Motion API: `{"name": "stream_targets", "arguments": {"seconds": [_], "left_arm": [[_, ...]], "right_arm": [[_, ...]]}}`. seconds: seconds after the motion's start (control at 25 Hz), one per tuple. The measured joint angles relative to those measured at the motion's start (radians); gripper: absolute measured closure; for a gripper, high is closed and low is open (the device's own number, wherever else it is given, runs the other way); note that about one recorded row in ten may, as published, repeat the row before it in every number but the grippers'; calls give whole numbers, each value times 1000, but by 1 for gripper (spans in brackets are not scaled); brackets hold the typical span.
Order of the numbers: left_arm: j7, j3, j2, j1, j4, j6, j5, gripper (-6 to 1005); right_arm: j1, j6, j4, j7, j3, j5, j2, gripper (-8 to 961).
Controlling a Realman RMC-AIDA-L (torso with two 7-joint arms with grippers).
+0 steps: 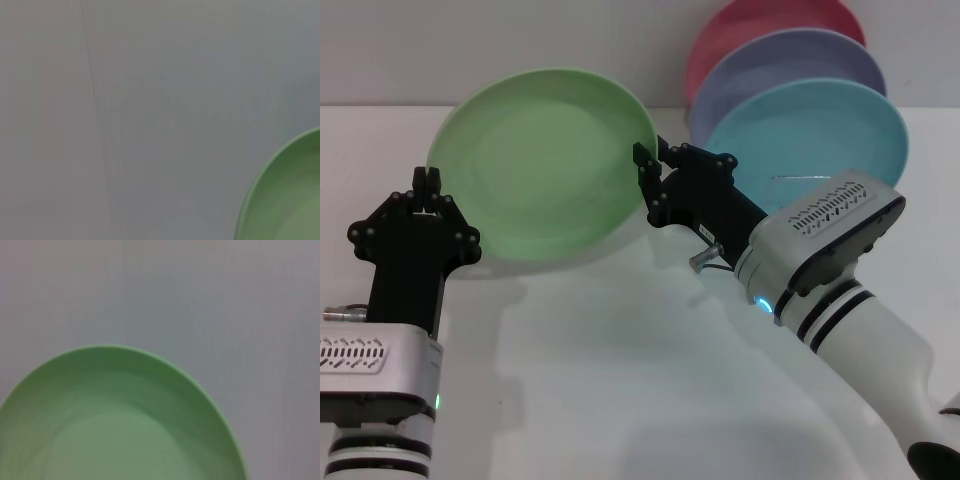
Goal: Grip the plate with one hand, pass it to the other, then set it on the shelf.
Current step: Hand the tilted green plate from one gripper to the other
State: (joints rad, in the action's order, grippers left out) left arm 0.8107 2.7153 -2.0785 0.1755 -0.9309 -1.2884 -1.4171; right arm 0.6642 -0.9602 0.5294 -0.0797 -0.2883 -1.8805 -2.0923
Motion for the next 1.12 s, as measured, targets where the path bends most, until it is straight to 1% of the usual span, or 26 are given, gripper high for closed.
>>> {"name": "stream_targets", "arguments": {"seconds": [0.68, 0.92, 1.12], "left_arm": [[-2, 0, 0, -1, 0, 0, 1, 973], [-2, 0, 0, -1, 0, 0, 1, 974], [-2, 0, 0, 1, 0, 0, -3, 975]], "right_arm": [[2, 0, -2, -2, 0, 0, 0, 800], [1, 0, -2, -2, 0, 0, 0, 843], [1, -1, -3, -2, 0, 0, 0, 844]]}}
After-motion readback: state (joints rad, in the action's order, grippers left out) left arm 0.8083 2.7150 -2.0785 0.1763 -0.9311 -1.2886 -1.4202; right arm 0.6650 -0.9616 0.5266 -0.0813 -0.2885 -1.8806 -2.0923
